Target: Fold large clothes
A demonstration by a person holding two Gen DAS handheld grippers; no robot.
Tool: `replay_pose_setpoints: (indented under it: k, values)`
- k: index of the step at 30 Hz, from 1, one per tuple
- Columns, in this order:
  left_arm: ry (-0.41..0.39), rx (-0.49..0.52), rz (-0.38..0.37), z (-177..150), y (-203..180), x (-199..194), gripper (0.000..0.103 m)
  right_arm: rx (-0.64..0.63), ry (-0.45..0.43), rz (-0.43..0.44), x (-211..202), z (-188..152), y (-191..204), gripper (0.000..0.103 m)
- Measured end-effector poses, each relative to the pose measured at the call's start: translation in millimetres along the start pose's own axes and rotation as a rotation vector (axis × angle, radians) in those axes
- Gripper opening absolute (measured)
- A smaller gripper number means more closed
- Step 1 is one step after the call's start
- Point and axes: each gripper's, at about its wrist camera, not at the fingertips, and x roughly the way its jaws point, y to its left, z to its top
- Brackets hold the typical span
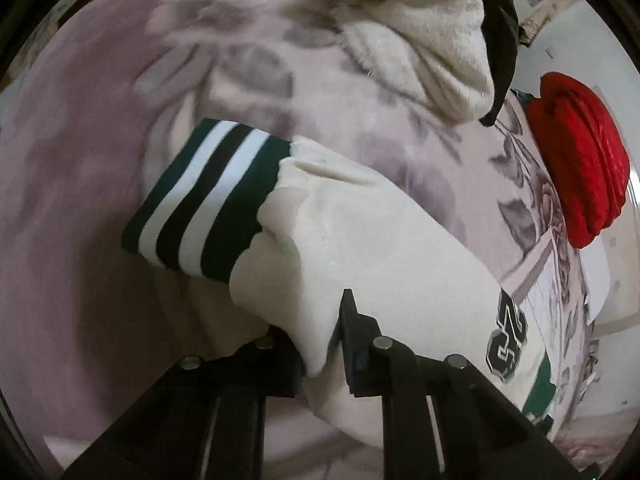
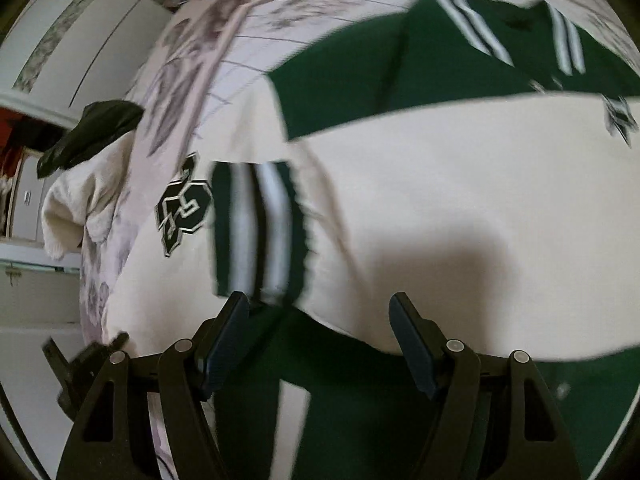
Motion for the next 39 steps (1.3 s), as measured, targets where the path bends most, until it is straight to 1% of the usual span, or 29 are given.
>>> replay_pose_setpoints:
  k: [1, 2, 3, 4, 5, 6, 7, 8, 9, 10, 11, 12, 14, 15, 16, 17, 18, 19, 20, 21, 24, 26, 29, 31, 33, 35, 37, 38, 39]
  values:
    - [-0.003, 0.014, -0.002, 12.0, -4.8, 6.2, 0.012, -0.005, -0.002, 0.001, 5.0, -3.3, 12.1, 0.079]
    - [0.002, 0.027, -0.007, 24.1, -9.0, 12.9, 0.012, -0.011, 0.003, 0.003, 8.3, -3.4, 22.9, 0.08]
    - [0.009, 0.032, -0.013, 35.2, -8.8, 16.7, 0.012, -0.021, 0.014, -0.038, 23.7, 1.4, 34.9, 0.08]
    - [0.018, 0.036, -0.019, 39.4, -9.5, 19.4, 0.012, -0.028, 0.028, -0.078, 29.0, 0.9, 43.4, 0.077]
    - [0.038, 0.045, -0.031, 45.7, -12.6, 25.6, 0.012, -0.033, 0.031, -0.128, 42.5, 5.3, 49.7, 0.068]
    - [0.058, 0.054, -0.036, 50.7, -15.6, 30.0, 0.013, -0.037, 0.0, -0.213, 51.3, 9.3, 56.3, 0.042]
    - [0.077, 0.062, -0.041, 52.5, -17.0, 33.9, 0.016, -0.046, -0.029, -0.286, 52.3, 11.6, 62.6, 0.027]
    - [0.101, 0.069, -0.061, 54.0, -17.3, 38.7, 0.02, -0.066, -0.063, -0.351, 51.0, 15.5, 72.7, 0.018]
    - [0.139, 0.075, -0.093, 54.5, -17.6, 46.7, 0.027, -0.081, -0.097, -0.374, 46.3, 18.2, 81.8, 0.011]
    - [0.156, 0.08, -0.104, 54.0, -16.8, 51.2, 0.028, -0.094, -0.139, -0.388, 38.9, 20.2, 92.6, 0.011]
    - [0.156, 0.085, -0.107, 52.8, -15.0, 54.1, 0.028, -0.114, -0.159, -0.388, 36.4, 21.9, 102.7, 0.011]
    - [0.147, 0.089, -0.113, 51.8, -14.8, 54.5, 0.028, -0.123, -0.151, -0.377, 40.3, 23.7, 108.6, 0.011]
    - [0.124, 0.092, -0.112, 50.9, -15.8, 51.7, 0.028, -0.095, -0.106, -0.358, 55.9, 27.4, 107.5, 0.014]
    - [0.106, 0.089, -0.109, 50.5, -17.0, 47.5, 0.027, -0.106, -0.073, -0.366, 65.8, 30.7, 106.4, 0.023]
    - [0.089, 0.089, -0.106, 50.9, -18.8, 43.1, 0.025, -0.096, -0.06, -0.358, 63.6, 33.6, 101.8, 0.03]
    - [0.054, 0.098, -0.104, 51.1, -22.2, 35.1, 0.019, -0.067, -0.053, -0.323, 60.0, 36.8, 96.0, 0.034]
    - [0.033, 0.11, -0.104, 52.9, -26.2, 30.2, 0.009, -0.036, -0.046, -0.279, 52.6, 39.0, 89.3, 0.042]
    - [0.007, 0.136, -0.098, 54.1, -32.9, 23.3, 0.007, -0.011, -0.04, -0.248, 46.5, 39.9, 84.3, 0.059]
    - [-0.03, 0.174, -0.085, 54.2, -41.9, 13.0, 0.006, 0.024, -0.034, -0.223, 38.1, 39.8, 76.8, 0.072]
    - [-0.052, 0.199, -0.078, 54.8, -48.5, 6.5, 0.005, 0.054, -0.038, -0.214, 29.8, 38.5, 69.7, 0.089]
    - [-0.133, 0.306, -0.047, 53.7, -78.0, -22.9, 0.004, 0.146, -0.08, -0.145, -8.7, 28.5, 43.4, 0.09]
    - [-0.188, 0.377, -0.036, 50.8, -100.0, -45.7, 0.004, 0.159, -0.096, -0.207, -20.8, 22.7, 32.3, 0.09]
    - [-0.252, 0.457, -0.054, 44.3, -133.2, -78.7, 0.003, 0.12, -0.082, -0.379, -22.0, 21.2, 21.8, 0.09]
    - [-0.275, 0.507, -0.068, 37.1, -154.9, -95.4, 0.003, 0.088, -0.077, -0.424, -24.3, 23.5, 15.0, 0.09]
    - [-0.301, 0.583, -0.093, 21.0, -183.6, -114.7, 0.003, 0.072, -0.086, -0.461, -26.7, 25.0, 6.6, 0.09]
    - [-0.326, 0.672, -0.121, -1.4, -211.5, -130.6, 0.003, 0.068, -0.087, -0.463, -32.1, 25.9, -3.4, 0.09]
    - [-0.339, 0.768, -0.15, -30.5, -243.6, -141.4, 0.002, 0.092, -0.086, -0.431, -36.9, 25.4, -16.8, 0.09]
    - [-0.329, 0.813, -0.181, -51.6, -263.4, -145.8, 0.002, 0.105, -0.084, -0.417, -42.5, 24.9, -25.3, 0.09]
    - [-0.316, 0.834, -0.206, -65.8, -274.9, -147.7, 0.002, 0.127, -0.084, -0.393, -49.6, 23.9, -37.8, 0.09]
